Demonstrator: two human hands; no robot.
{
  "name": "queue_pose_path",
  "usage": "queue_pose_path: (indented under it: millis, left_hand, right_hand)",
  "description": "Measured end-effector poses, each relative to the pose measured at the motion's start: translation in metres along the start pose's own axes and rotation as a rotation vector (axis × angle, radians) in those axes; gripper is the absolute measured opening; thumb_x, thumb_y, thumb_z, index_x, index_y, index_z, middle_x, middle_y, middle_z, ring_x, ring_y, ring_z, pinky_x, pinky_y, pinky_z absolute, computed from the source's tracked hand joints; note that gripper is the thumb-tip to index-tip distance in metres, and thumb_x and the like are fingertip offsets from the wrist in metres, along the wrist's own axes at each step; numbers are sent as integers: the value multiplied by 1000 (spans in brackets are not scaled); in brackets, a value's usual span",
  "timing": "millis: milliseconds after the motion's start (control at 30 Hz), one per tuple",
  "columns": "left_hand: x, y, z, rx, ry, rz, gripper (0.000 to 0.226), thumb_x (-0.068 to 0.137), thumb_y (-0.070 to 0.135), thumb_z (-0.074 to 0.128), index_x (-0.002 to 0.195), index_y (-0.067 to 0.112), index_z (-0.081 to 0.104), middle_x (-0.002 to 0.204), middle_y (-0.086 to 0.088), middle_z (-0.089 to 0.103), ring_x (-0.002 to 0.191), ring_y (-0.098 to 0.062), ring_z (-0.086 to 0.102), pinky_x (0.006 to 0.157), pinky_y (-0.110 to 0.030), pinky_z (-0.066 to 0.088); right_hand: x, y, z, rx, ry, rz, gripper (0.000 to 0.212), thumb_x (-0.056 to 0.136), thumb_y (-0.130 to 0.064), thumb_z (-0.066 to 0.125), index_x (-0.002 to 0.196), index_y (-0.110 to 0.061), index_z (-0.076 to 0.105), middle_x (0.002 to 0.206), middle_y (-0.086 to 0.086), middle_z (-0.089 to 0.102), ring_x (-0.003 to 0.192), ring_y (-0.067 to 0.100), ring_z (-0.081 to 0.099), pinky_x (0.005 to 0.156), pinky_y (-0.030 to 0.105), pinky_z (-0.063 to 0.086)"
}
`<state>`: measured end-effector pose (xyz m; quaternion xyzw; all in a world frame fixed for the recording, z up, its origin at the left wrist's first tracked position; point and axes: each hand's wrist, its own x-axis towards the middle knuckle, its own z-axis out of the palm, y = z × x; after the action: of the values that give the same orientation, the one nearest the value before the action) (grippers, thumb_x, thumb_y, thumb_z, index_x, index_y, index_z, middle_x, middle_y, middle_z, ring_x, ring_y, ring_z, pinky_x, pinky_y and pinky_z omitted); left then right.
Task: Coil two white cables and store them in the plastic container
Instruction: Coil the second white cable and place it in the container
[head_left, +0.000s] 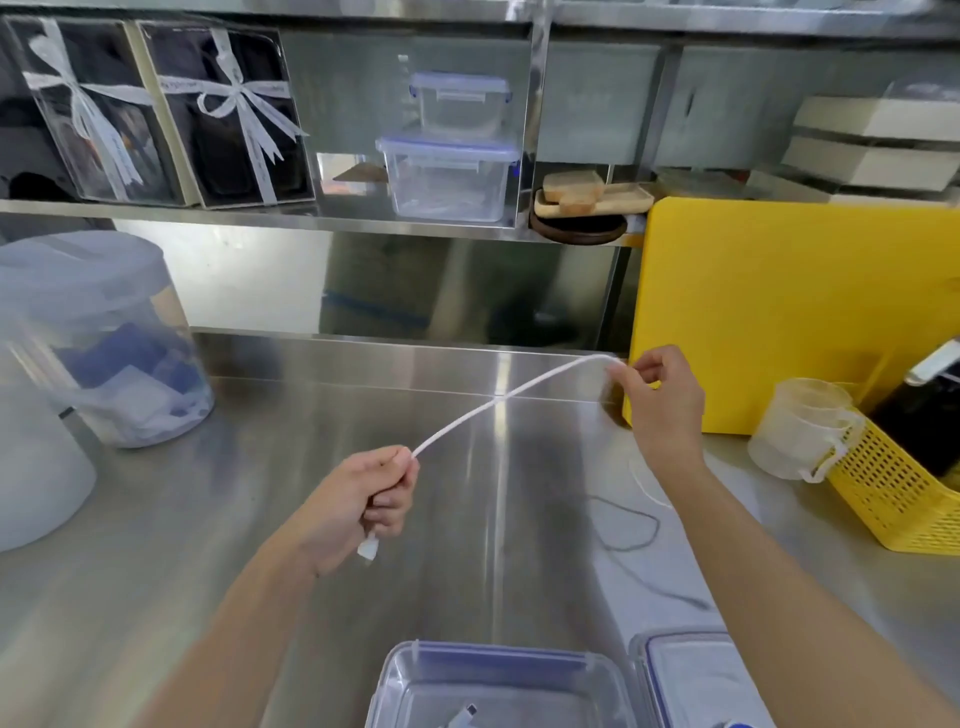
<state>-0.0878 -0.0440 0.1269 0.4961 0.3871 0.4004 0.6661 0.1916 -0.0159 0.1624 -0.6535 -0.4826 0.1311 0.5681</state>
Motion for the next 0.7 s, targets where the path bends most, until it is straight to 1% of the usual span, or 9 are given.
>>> queue_pose_path:
  millis: [100,200,300,367,400,433,500,567,700]
  left_hand:
    - [-1,11,-3,-213,10,32,25,87,22,47,65,10,48,45,7,28,35,-3,22,36,-14,19]
    - [5,22,3,-418,76,97,24,90,23,41,70,13,49,46,6,35,33,-3,27,33,-14,22]
    - [13,28,16,-300,153,110,31,99,19,34,73,11,48,53,1,44,36,-9,41,37,-19,41]
    - [17,29,27,-183,189,96,33,101,17,33,74,7,50,58,-5,54,44,-18,59,48,-34,57]
    - [17,28,32,-145,194,78,33,101,17,32,75,5,50,62,-9,58,51,-24,65,55,-40,60]
    - [18,28,36,-100,190,58,33,101,17,32,76,4,49,67,-12,60,57,-28,68,58,-42,61]
    - [17,25,44,12,160,34,32,101,19,33,77,5,49,72,-13,63,60,-29,68,53,-35,59]
    - [16,21,53,112,95,24,34,101,20,33,75,7,50,63,-7,64,51,-20,64,51,-28,54]
    - [13,17,61,131,-13,44,37,100,24,33,72,9,51,41,-2,49,33,-12,40,54,-32,39]
  right_hand:
    - [-1,10,-5,-165,-118,-89,16,88,-20,60,84,-6,55,79,8,56,72,22,48,62,30,40]
    - [-10,19,0,-657,-417,-346,12,92,-18,51,85,-10,55,86,7,58,72,22,49,62,34,38]
    - [-29,10,10,-920,-863,-529,10,90,-14,49,89,-17,58,99,5,62,86,23,55,71,35,43]
    - [-45,-7,15,-892,-1047,-556,11,89,-17,53,93,-16,63,102,4,66,95,22,58,78,35,45]
    - [-52,-16,17,-842,-1100,-565,12,88,-20,55,94,-17,65,101,3,67,95,21,59,79,35,46]
    - [-58,-26,19,-776,-1124,-586,13,88,-23,56,94,-18,66,100,2,69,94,19,60,80,36,47]
    - [-66,-46,18,-622,-1079,-655,14,89,-25,56,95,-21,68,99,0,70,93,18,60,80,36,48]
    - [-65,-62,17,-504,-964,-665,17,91,-24,52,97,-19,68,101,1,69,94,18,59,81,36,48]
    - [-54,-69,17,-450,-745,-556,23,93,-29,48,94,-13,64,94,2,65,89,18,57,81,41,50]
